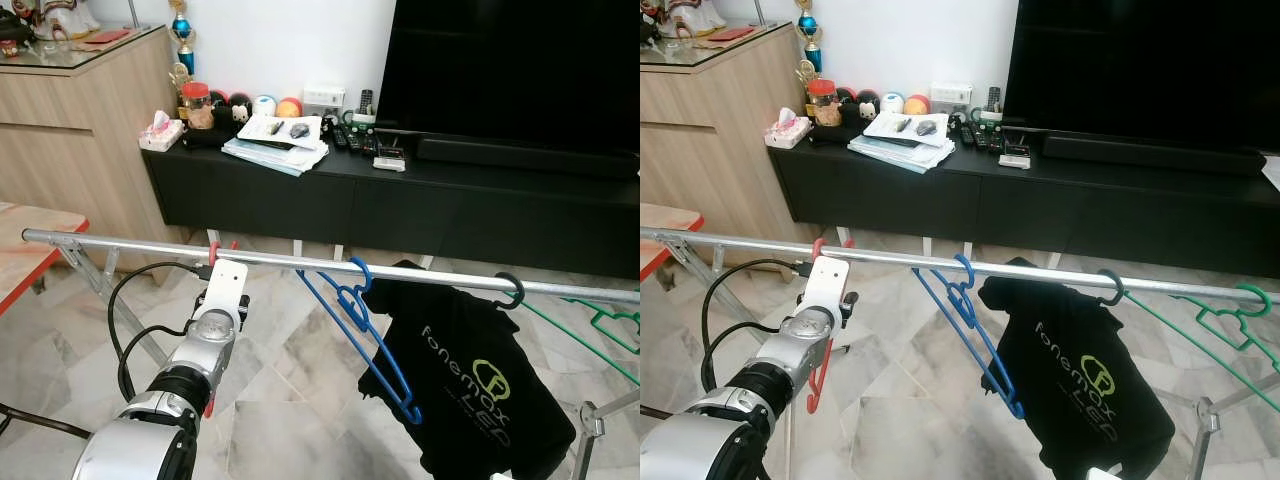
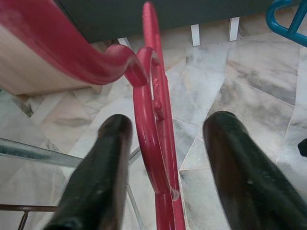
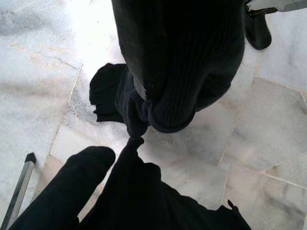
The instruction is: Hang hanger
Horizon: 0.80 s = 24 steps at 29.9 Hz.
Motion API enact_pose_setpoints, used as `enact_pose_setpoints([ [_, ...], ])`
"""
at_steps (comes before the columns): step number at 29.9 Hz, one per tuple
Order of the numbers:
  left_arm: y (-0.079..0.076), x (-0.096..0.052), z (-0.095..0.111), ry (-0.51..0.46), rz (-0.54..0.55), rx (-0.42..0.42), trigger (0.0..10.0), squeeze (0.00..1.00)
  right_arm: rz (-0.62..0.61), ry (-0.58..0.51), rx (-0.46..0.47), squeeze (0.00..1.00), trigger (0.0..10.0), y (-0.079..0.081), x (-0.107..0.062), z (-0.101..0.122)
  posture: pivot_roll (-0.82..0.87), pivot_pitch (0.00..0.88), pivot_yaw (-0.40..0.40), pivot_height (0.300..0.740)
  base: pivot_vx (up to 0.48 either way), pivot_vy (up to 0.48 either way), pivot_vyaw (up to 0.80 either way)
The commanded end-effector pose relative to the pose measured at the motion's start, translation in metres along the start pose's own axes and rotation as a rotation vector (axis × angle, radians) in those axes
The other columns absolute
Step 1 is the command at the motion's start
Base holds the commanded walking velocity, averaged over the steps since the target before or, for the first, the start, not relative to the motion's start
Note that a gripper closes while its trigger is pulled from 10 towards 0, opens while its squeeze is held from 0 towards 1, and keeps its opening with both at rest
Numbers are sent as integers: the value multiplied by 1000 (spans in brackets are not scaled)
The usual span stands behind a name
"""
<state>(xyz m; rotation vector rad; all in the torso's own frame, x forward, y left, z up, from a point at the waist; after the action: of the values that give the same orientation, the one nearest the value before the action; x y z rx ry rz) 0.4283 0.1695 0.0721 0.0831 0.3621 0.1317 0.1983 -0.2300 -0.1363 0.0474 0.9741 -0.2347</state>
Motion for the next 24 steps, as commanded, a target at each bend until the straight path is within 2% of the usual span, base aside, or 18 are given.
enact_pose_setpoints([
  [1, -2, 1, 3, -6, -7, 8, 0, 0, -5, -1, 0, 0, 10000, -1, 0, 1, -53, 0, -41, 740, 0, 0, 0],
  [24, 0, 0, -3, 2, -12, 22, 0, 0, -2, 1, -1, 0, 10000, -1, 0, 1, -48, 0, -46, 740, 0, 0, 0],
])
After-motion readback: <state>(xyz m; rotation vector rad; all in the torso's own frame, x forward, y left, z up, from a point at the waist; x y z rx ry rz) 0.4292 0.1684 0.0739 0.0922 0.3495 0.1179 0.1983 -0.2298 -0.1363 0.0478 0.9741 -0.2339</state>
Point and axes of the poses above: a point about 5 cm out from each wrist's last joint towards the gripper, its own x axis pointing out of the wrist towards the gripper, its own z axis along the axis of the wrist's last joint, y = z × x, the point moved 6 cm from there along x, pointing out of the wrist towards the gripper, and after that the axes turned 10 degrees about -x, right-handed, at the moved point
